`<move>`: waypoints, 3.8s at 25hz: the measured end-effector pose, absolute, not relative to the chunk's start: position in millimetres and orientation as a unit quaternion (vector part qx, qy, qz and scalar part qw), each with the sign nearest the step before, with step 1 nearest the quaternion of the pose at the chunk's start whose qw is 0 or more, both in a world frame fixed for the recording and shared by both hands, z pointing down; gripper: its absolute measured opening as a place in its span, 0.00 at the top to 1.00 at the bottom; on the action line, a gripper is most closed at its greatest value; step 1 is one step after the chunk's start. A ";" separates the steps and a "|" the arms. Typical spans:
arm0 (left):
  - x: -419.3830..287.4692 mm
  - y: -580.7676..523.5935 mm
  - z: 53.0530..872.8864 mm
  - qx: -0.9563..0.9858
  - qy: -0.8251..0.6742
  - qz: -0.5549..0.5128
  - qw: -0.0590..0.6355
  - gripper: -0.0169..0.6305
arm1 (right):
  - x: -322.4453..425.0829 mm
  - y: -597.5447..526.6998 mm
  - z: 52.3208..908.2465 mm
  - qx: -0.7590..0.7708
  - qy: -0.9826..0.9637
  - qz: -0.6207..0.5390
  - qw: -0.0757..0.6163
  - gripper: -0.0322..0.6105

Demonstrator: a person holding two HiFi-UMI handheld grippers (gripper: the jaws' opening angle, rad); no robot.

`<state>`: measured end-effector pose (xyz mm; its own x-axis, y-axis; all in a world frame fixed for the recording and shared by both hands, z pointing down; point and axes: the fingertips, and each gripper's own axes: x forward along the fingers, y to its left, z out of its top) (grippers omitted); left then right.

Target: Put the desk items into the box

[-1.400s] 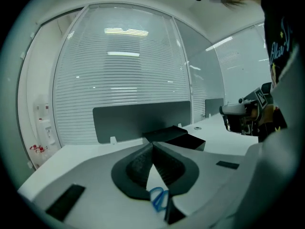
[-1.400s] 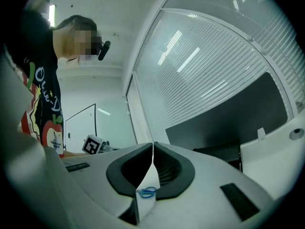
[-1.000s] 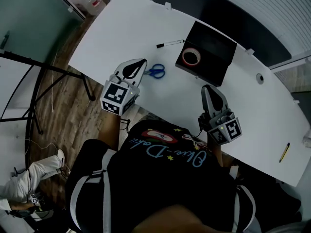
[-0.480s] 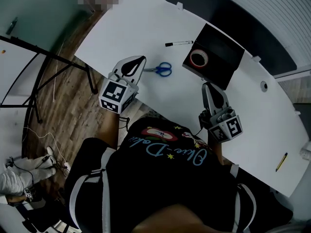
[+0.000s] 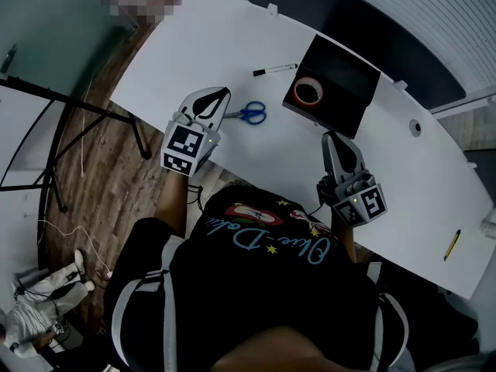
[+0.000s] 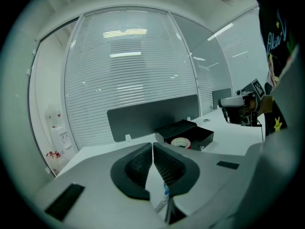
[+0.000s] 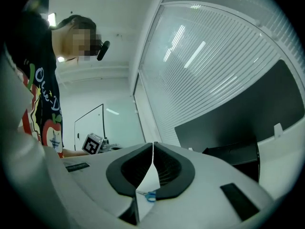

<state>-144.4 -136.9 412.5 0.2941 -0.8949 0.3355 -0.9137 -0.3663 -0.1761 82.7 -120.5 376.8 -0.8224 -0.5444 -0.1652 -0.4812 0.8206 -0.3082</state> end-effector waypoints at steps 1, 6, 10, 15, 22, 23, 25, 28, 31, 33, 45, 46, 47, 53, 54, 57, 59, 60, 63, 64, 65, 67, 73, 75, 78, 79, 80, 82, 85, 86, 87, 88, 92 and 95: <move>-142.5 -141.1 413.8 0.808 -0.556 0.194 0.024 0.93 | 84.7 -119.7 376.4 -0.275 0.945 -0.127 0.122 0.93; -133.5 -165.1 422.2 0.825 -0.523 0.214 0.019 0.88 | 102.2 -119.5 375.6 -0.315 0.934 -0.120 0.119 0.93; -125.7 -188.1 427.4 0.836 -0.503 0.218 0.012 0.88 | 115.7 -116.4 375.5 -0.342 0.926 -0.113 0.110 0.93; -111.1 -211.7 443.0 0.854 -0.459 0.242 0.010 0.84 | 126.8 -112.1 373.4 -0.378 0.914 -0.107 0.101 0.93; -97.7 -240.4 471.2 0.869 -0.410 0.277 0.018 0.80 | 135.5 -108.0 373.8 -0.416 0.896 -0.117 0.100 0.93; -95.6 -243.7 474.5 0.870 -0.404 0.281 0.019 0.79 | 137.7 -107.3 373.4 -0.422 0.893 -0.117 0.099 0.93; -91.5 -250.0 481.6 0.873 -0.392 0.289 0.022 0.78 | 141.8 -106.4 371.2 -0.435 0.887 -0.116 0.098 0.93; -87.9 -260.2 496.4 0.875 -0.374 0.305 0.031 0.78 | 147.7 -104.7 372.1 -0.452 0.880 -0.112 0.092 0.93; -85.8 -269.8 511.5 0.874 -0.361 0.323 0.039 0.76 | 154.6 -101.3 377.8 -0.468 0.873 -0.107 0.083 0.93; -84.6 -274.8 520.3 0.874 -0.353 0.332 0.043 0.75 | 156.5 -99.5 376.6 -0.476 0.869 -0.105 0.085 0.93; -78.2 -303.9 566.5 0.869 -0.306 0.382 0.069 0.75 | 170.0 -96.0 378.2 -0.519 0.845 -0.103 0.077 0.93; -76.9 -305.5 569.2 0.869 -0.302 0.387 0.069 0.75 | 170.4 -96.2 378.4 -0.521 0.844 -0.104 0.077 0.93; -75.5 -306.8 571.9 0.868 -0.297 0.391 0.069 0.75 | 170.8 -96.4 378.5 -0.522 0.843 -0.104 0.076 0.93; -72.6 -313.7 588.2 0.865 -0.283 0.406 0.081 0.75 | 167.6 -98.8 379.5 -0.526 0.841 -0.104 0.069 0.93; -72.8 -315.0 590.9 0.864 -0.281 0.409 0.084 0.75 | 167.2 -99.1 380.1 -0.527 0.841 -0.105 0.069 0.93; -73.9 -318.3 600.2 0.861 -0.276 0.417 0.096 0.75 | 166.9 -100.2 382.3 -0.527 0.840 -0.109 0.067 0.93; -75.1 -318.2 606.2 0.859 -0.273 0.421 0.102 0.75 | 166.5 -100.9 382.9 -0.528 0.840 -0.109 0.067 0.93; -75.6 -317.9 608.0 0.859 -0.273 0.421 0.106 0.74 | 166.5 -101.3 382.8 -0.528 0.840 -0.109 0.067 0.93; -77.0 -317.9 609.6 0.861 -0.272 0.412 0.125 0.75 | 166.8 -101.3 384.4 -0.529 0.840 -0.107 0.058 0.93; -77.0 -317.9 609.7 0.862 -0.271 0.409 0.128 0.75 | 166.4 -101.2 385.7 -0.529 0.840 -0.107 0.053 0.93; -76.7 -317.7 609.7 0.862 -0.269 0.409 0.127 0.75 | 165.7 -101.2 386.8 -0.528 0.841 -0.107 0.051 0.93; -74.5 -315.6 608.9 0.862 -0.262 0.418 0.114 0.77 | 163.6 -102.0 387.2 -0.524 0.843 -0.109 0.054 0.93; -70.1 -312.6 609.3 0.859 -0.261 0.427 0.108 0.83 | 162.2 -102.8 386.1 -0.520 0.846 -0.106 0.056 0.93; -70.9 -312.1 608.9 0.856 -0.265 0.430 0.109 0.84 | 163.2 -102.6 385.9 -0.521 0.845 -0.106 0.057 0.93; -71.1 -310.5 608.2 0.852 -0.268 0.439 0.098 0.84 | 165.4 -102.4 385.7 -0.521 0.845 -0.107 0.060 0.93; -71.1 -310.0 607.6 0.851 -0.269 0.440 0.096 0.84 | 165.9 -102.3 385.7 -0.521 0.844 -0.107 0.060 0.93; -71.1 -309.4 606.5 0.851 -0.271 0.439 0.097 0.84 | 166.2 -102.2 385.7 -0.521 0.844 -0.107 0.061 0.93; -70.8 -308.8 602.5 0.854 -0.279 0.427 0.103 0.84 | 166.5 -102.2 385.8 -0.521 0.845 -0.107 0.063 0.93; -70.1 -306.8 593.3 0.859 -0.293 0.405 0.112 0.84 | 166.9 -103.0 386.1 -0.519 0.845 -0.109 0.067 0.93; -69.5 -305.4 590.4 0.860 -0.294 0.401 0.111 0.84 | 167.1 -103.4 386.2 -0.517 0.846 -0.110 0.069 0.93; -68.9 -303.5 588.0 0.862 -0.295 0.400 0.106 0.84 | 167.0 -103.8 386.2 -0.516 0.847 -0.110 0.071 0.93; -68.7 -301.6 586.0 0.862 -0.294 0.401 0.101 0.84 | 166.6 -104.3 386.1 -0.514 0.848 -0.110 0.072 0.93; -72.8 -296.9 577.5 0.858 -0.306 0.403 0.089 0.84 | 160.5 -106.4 383.5 -0.499 0.856 -0.109 0.079 0.93; -76.0 -293.0 567.5 0.858 -0.323 0.389 0.091 0.84 | 158.5 -107.0 380.4 -0.491 0.860 -0.110 0.089 0.93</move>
